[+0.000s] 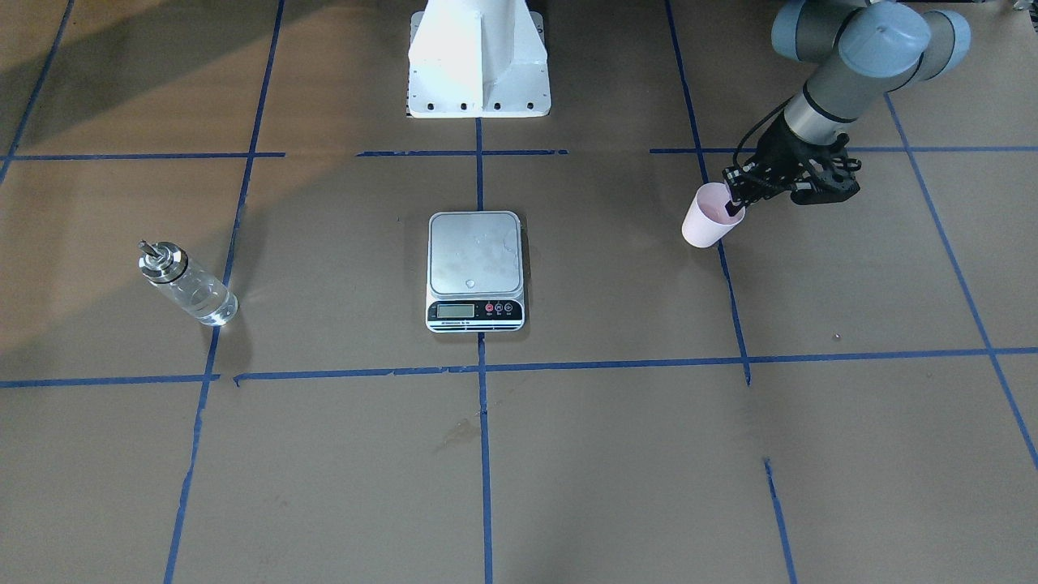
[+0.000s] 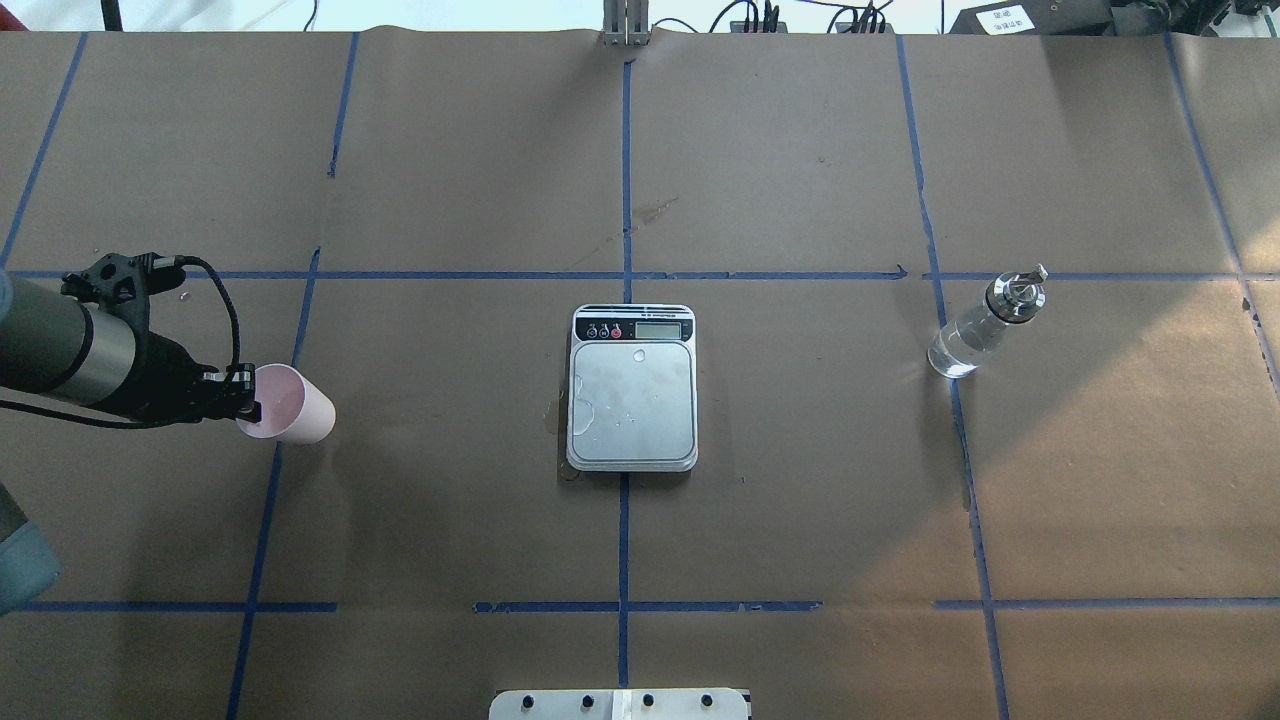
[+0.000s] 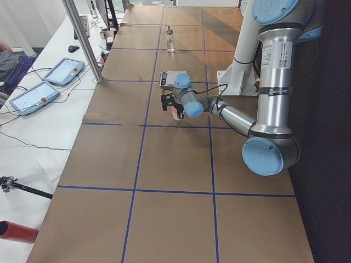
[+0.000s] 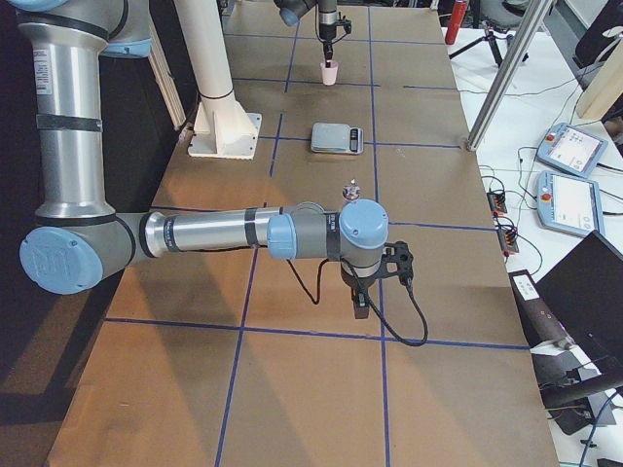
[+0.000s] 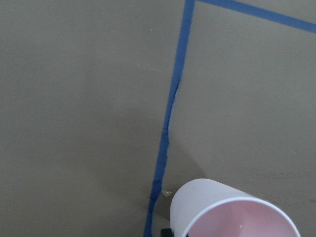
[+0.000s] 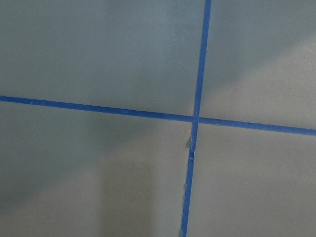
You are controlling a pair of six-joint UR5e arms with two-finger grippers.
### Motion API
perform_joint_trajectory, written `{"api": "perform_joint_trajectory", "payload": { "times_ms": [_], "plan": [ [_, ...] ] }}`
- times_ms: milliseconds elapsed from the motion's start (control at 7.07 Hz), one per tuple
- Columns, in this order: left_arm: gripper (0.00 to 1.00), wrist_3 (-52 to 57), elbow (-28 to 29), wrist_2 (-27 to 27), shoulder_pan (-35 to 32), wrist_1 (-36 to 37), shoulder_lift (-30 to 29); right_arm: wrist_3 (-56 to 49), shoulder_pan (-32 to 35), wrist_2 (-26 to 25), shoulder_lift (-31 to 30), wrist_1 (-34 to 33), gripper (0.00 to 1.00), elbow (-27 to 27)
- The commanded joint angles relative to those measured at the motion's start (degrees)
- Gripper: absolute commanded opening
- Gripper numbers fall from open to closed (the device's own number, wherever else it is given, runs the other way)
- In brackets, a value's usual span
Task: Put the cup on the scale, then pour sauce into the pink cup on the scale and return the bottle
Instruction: 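Lift the pink cup with the left gripper and carry it over the scale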
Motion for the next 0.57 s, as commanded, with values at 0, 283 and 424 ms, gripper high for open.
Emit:
{"api": "perform_joint_trajectory", "payload": {
  "times_ms": [0,283,424],
  "plan": [
    [0.0,-0.08,-3.34,-0.02,-2.06,21.13,-15.28,-0.08,-0.01,0.06,0.88,-0.35,1.0,0.49],
    [0.0,-7.92,-0.9,0.25,-0.33,36.89,-32.21,-0.08,-0.01,0.06,0.8,-0.35,1.0,0.49],
    [0.0,-12.77,5.65,0.42,3.07,36.82,-39.23,-0.08,-0.01,-0.12,0.97,-0.18,1.0,0.66]
  ]
}}
